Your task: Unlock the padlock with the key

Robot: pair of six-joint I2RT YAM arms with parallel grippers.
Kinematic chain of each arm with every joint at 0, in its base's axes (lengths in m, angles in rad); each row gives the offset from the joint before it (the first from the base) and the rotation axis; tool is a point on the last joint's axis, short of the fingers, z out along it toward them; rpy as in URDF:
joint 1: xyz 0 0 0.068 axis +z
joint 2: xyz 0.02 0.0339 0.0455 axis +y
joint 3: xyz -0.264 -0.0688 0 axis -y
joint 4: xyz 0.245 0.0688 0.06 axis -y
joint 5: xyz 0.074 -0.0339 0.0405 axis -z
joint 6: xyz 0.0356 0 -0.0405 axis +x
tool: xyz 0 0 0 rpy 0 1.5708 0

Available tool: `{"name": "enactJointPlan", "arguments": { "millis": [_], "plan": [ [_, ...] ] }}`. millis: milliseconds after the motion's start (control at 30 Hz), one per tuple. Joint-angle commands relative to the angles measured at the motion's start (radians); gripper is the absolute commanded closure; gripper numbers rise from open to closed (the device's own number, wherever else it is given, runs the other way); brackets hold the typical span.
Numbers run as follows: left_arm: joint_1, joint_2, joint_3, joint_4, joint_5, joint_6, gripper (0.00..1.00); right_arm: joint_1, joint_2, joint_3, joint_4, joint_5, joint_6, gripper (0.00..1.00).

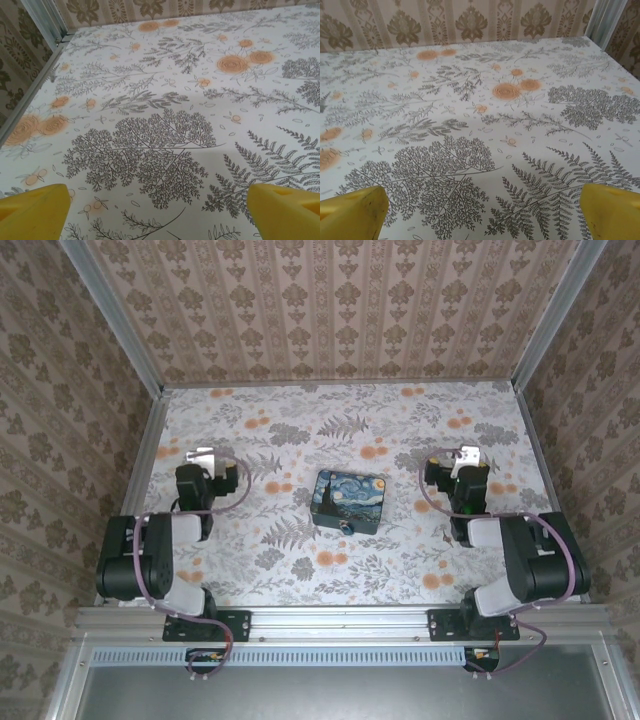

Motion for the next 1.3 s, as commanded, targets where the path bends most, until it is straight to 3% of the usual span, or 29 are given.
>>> {"name": "enactJointPlan", "arguments": {
  "millis": [0, 167, 333, 500, 633, 800, 1033, 1267],
  "plan": [
    [-0.005, -0.057, 0.033, -0.068, 0.003, 0.009, 0.0, 0.0, -0.067, 0.009, -0.057, 0.01, 0.009, 0.0],
    [-0.023, -0.139, 0.102, -0.248, -0.034, 0.011, 0.0, 0.0, -0.227, 0.09, -0.327, 0.001, 0.049, 0.0],
    [-0.094, -0.193, 0.299, -0.66, -0.124, -0.092, 0.0, 0.003, -0.358, 0.199, -0.673, -0.155, 0.197, 0.0],
    [-0.211, -0.235, 0.385, -0.811, -0.141, -0.209, 0.0, 0.032, -0.418, 0.289, -0.928, -0.354, 0.324, 0.04],
    [-0.294, -0.239, 0.455, -0.921, -0.095, -0.309, 0.0, 0.101, -0.423, 0.327, -1.057, -0.418, 0.442, 0.08],
    [-0.38, -0.251, 0.466, -0.975, 0.042, -0.4, 0.0, 0.208, -0.41, 0.329, -1.129, -0.472, 0.587, 0.17],
    [-0.484, -0.303, 0.369, -0.94, 0.195, -0.485, 0.0, 0.372, -0.404, 0.269, -1.098, -0.41, 0.744, 0.24],
    [-0.506, -0.271, 0.31, -0.852, 0.317, -0.575, 0.0, 0.419, -0.344, 0.235, -1.071, -0.334, 0.785, 0.31]
  ]
}}
